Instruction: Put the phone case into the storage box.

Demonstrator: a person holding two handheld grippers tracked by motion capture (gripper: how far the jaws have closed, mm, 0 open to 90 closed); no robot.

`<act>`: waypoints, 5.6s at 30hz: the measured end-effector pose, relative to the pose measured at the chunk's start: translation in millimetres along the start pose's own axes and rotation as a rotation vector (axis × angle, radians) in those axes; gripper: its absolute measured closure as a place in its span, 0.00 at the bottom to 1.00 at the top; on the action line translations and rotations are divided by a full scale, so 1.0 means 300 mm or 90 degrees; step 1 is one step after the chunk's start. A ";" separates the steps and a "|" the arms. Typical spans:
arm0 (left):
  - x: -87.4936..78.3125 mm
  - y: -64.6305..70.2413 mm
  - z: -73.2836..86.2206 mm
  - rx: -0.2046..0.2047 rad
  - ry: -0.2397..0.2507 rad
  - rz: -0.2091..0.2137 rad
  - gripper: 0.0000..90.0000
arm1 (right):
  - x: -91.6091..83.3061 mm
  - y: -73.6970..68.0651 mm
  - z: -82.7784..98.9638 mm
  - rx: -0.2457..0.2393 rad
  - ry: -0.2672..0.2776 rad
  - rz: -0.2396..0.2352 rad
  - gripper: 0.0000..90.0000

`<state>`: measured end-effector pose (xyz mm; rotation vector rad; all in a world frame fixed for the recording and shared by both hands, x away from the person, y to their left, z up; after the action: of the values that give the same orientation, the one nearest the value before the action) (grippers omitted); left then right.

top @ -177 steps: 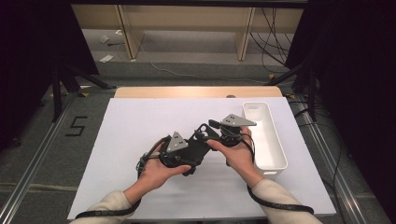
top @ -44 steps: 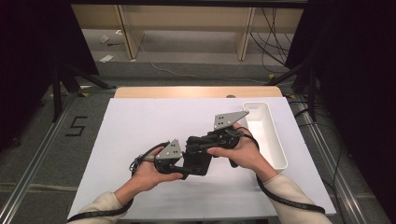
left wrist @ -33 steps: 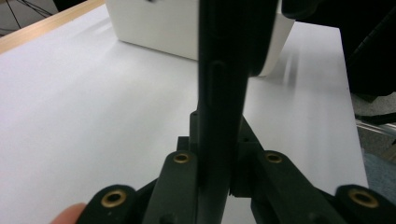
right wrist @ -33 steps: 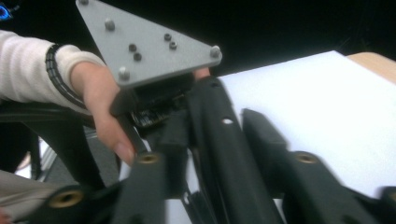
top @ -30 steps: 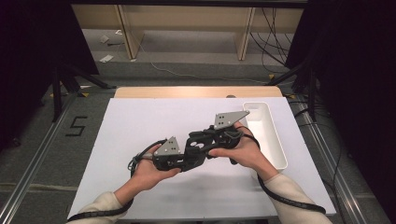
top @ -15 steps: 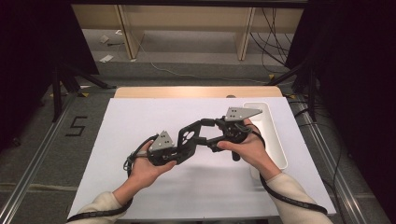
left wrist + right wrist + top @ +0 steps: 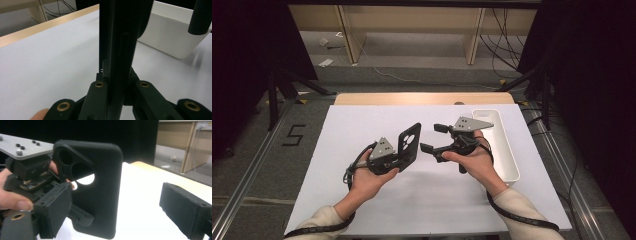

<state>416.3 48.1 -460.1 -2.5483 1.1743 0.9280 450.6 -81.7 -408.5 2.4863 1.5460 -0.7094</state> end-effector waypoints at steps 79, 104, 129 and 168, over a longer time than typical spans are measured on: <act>0.095 0.086 -0.034 0.001 -0.014 0.005 0.94 | 0.048 -0.044 -0.031 0.039 0.066 0.081 0.16; 0.078 0.098 -0.044 0.037 0.003 0.036 0.73 | 0.036 -0.045 -0.037 0.046 0.070 0.081 0.17; -0.037 0.004 0.050 0.075 -0.014 -0.021 0.00 | -0.010 -0.001 -0.047 0.048 0.083 0.108 0.17; -0.113 -0.057 0.115 0.061 -0.015 -0.043 0.01 | -0.106 0.084 -0.083 0.057 0.116 0.161 0.17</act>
<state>396.1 94.7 -468.2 -2.4787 1.0926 0.8627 469.0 -110.6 -375.5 2.8144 1.2393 -0.5362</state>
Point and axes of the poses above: each handheld gripper's, and its own axes: x roughly forward along the jaws, z roughly out of its underside, y roughly to its right, the point moved 8 cm from there along x, roughly forward along the jaws, and after that the axes turned 12 degrees about -y, right-handed, at the moved point
